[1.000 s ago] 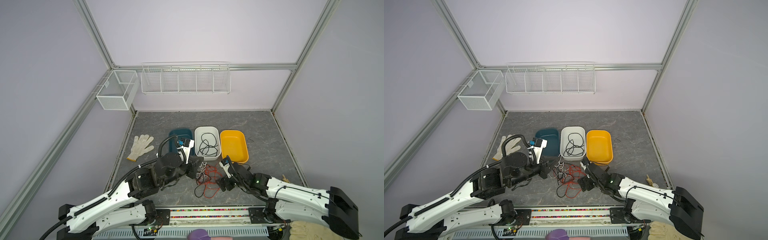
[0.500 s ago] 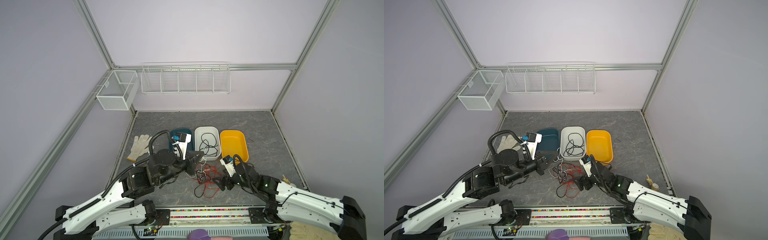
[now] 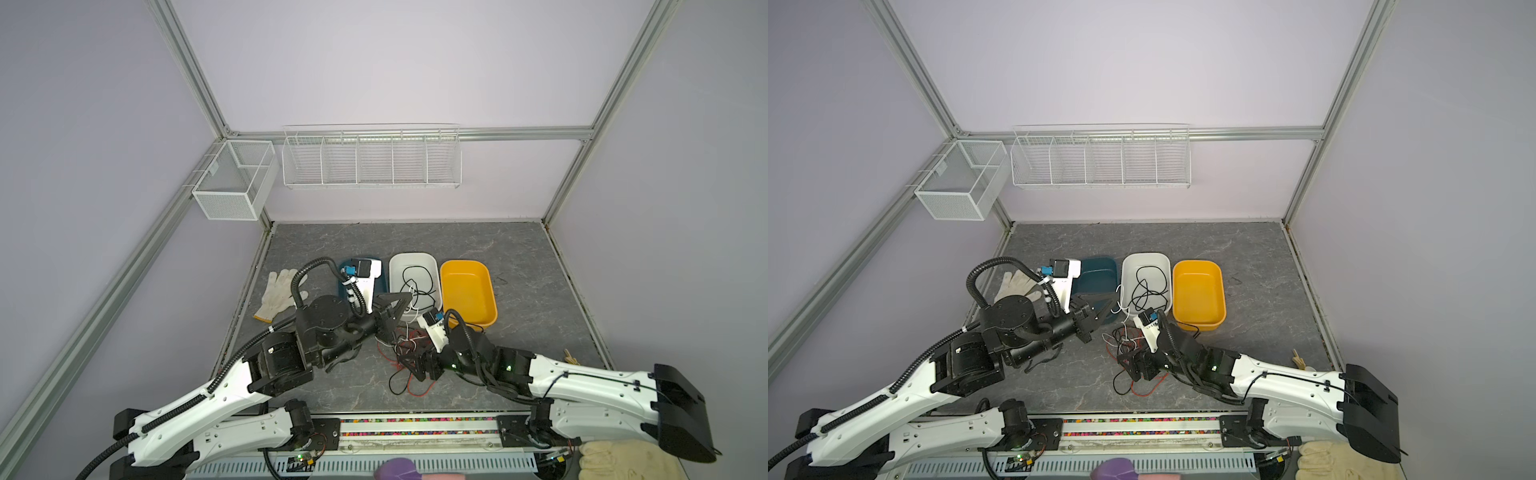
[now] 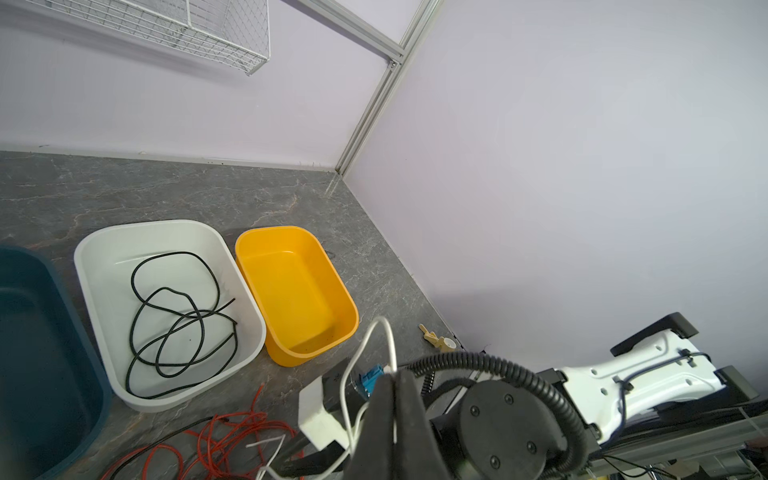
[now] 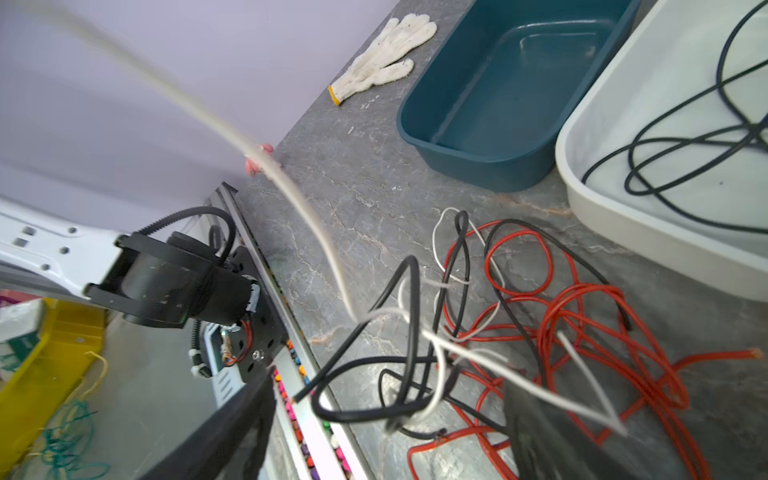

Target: Untangle the cables

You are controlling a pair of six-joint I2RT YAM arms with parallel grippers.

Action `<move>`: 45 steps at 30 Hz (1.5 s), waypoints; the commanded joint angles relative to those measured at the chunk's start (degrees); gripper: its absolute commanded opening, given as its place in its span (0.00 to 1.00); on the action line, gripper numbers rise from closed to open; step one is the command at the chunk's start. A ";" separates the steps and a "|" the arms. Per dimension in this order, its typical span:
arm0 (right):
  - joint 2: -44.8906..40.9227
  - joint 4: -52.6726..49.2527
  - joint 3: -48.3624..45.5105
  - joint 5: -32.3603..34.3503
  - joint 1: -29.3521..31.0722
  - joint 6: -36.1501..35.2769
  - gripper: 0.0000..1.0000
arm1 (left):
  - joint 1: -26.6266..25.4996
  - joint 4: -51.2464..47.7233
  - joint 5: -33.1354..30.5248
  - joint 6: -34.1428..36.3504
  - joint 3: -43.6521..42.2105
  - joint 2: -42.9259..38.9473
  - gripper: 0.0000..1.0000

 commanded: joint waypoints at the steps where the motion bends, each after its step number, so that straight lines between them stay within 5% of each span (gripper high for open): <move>1: 2.22 0.80 0.84 6.40 0.32 3.64 0.69 | -0.28 1.96 -0.92 -0.48 -0.23 -0.58 0.00; 9: 3.89 3.48 -1.46 8.14 0.36 5.95 0.38 | -0.33 2.54 -0.13 -1.73 0.61 -1.64 0.00; 17: 3.99 4.29 -4.49 9.98 0.36 7.41 0.20 | -0.47 2.24 -0.23 -1.77 2.78 -2.22 0.00; 38: -1.80 2.17 -13.68 14.70 0.32 10.54 0.13 | -0.44 -3.09 -3.09 1.33 12.74 -2.53 0.00; 45: -6.31 5.82 -13.11 9.37 0.37 4.39 0.34 | -0.48 -2.29 -0.49 -0.10 13.10 0.01 0.00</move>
